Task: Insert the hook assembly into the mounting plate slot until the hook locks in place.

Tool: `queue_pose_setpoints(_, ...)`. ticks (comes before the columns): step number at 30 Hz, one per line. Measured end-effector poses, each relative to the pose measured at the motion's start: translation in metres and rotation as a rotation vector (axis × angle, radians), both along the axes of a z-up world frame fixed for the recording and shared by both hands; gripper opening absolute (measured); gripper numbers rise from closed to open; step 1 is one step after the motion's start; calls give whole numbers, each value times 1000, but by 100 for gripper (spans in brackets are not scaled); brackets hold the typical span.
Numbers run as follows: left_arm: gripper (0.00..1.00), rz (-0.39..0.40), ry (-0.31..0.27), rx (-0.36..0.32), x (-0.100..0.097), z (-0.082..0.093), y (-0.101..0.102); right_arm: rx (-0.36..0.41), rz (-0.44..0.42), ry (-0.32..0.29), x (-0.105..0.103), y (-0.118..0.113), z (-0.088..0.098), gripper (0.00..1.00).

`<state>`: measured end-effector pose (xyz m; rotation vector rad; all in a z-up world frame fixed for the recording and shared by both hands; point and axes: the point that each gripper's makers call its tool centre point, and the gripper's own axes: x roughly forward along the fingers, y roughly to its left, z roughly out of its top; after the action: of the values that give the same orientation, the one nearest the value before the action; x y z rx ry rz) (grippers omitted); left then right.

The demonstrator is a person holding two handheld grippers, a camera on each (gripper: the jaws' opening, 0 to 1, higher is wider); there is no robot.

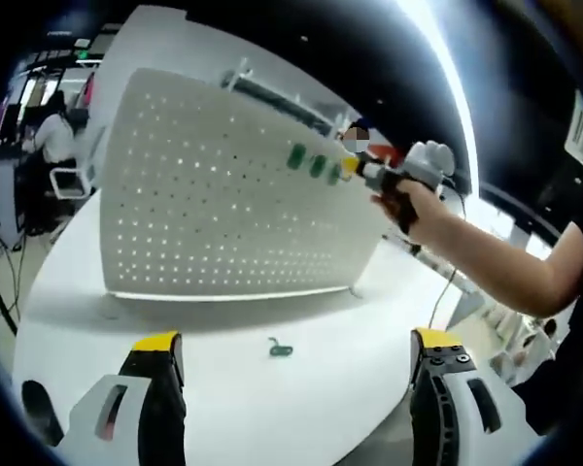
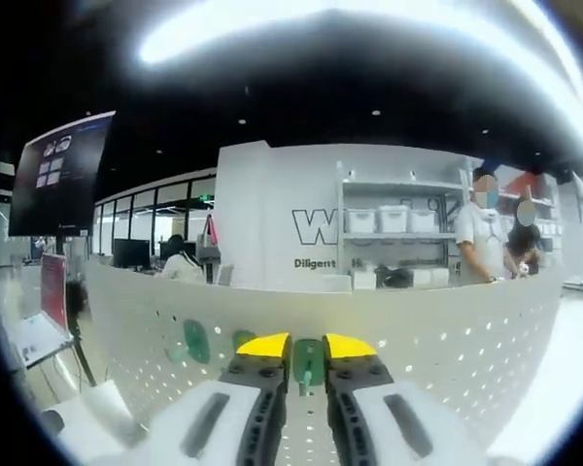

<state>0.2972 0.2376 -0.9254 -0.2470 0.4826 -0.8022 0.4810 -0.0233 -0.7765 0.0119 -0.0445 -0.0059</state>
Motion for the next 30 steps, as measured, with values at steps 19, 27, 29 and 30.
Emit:
queue_pose_setpoints(19, 98, -52, 40, 103, -24, -31, -7, -5, 22, -17, -56, -11, 16, 16)
queue_pose_setpoints(27, 98, -78, 80, 107, -33, -39, -18, -38, 20, 55, -106, -23, -12, 16)
queue_pose_setpoints(29, 98, -76, 88, 99, -36, -38, -22, -38, 33, 81, -115, -25, -21, 16)
queue_pose_setpoints(30, 98, -77, 88, 99, -37, -37, -24, -26, 40, 89, -118, -26, -25, 17)
